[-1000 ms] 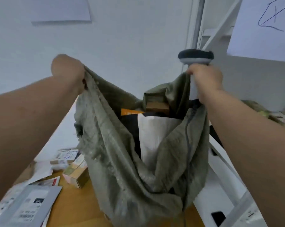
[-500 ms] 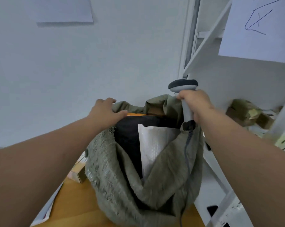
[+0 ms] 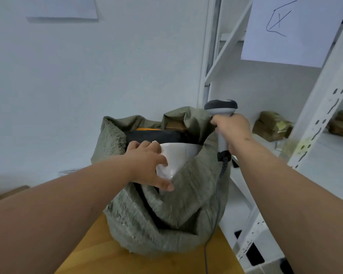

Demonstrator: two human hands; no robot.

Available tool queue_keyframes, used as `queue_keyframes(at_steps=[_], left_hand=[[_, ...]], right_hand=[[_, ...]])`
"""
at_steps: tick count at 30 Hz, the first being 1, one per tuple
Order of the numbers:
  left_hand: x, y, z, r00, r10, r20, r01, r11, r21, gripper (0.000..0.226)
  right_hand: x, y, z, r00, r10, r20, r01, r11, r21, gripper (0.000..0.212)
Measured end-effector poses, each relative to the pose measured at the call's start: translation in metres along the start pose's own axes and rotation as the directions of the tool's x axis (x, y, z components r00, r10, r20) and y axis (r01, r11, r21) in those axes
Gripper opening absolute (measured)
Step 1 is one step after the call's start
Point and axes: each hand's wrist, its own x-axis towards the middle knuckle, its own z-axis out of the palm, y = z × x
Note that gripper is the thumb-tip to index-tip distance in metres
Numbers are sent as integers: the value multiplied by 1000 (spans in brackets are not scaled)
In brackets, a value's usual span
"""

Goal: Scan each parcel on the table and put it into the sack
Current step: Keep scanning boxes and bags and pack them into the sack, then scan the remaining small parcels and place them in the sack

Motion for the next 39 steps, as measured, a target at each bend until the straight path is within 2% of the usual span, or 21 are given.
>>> queue_keyframes(at_steps=[5,7,9,11,14,17,20,25,31,35,39], left_hand=[[-8,-4,26,958,-127,258,90,985,150,85],[-14,-3,33,941,-148,305,114,986,125,84],[-17,-4,32,966,-135,221,123,990,68,80],[-20,-8,27,991,-127,32,126,991,39,68],[-27,-20,19,965,-171,-198,172,985,-12,54],[-44,-40,18,917,-265,-298,237,963,-128,50],[-72,-67,26,879,-345,-329,297,936,-188,46],[-131,-121,51,845,-456,-277,425,889,-167,52],[-203,-184,85,825,-526,-207,504,850,-155,53],[-248,-220,111,811,-574,-111,556,816,-161,53],[-280,-251,145,774,-634,-13,622,763,-173,50]], right_hand=[[-23,6,6,999,-33,25,33,999,-12,14],[-33,6,10,999,-23,40,23,1000,3,20],[-42,4,13,998,-20,63,20,1000,3,11],[-52,0,18,997,-11,81,10,1000,12,15],[-70,-9,29,994,31,106,-43,992,117,18],[-90,-18,50,987,15,162,-48,978,202,14],[-116,-28,78,970,-15,241,-48,967,252,6],[-167,-43,137,929,-24,369,-53,979,198,6],[-235,-48,213,882,33,469,-72,995,65,8],[-269,-33,263,857,69,510,-100,994,33,17],[-292,-11,308,845,109,524,-119,993,-15,11]])
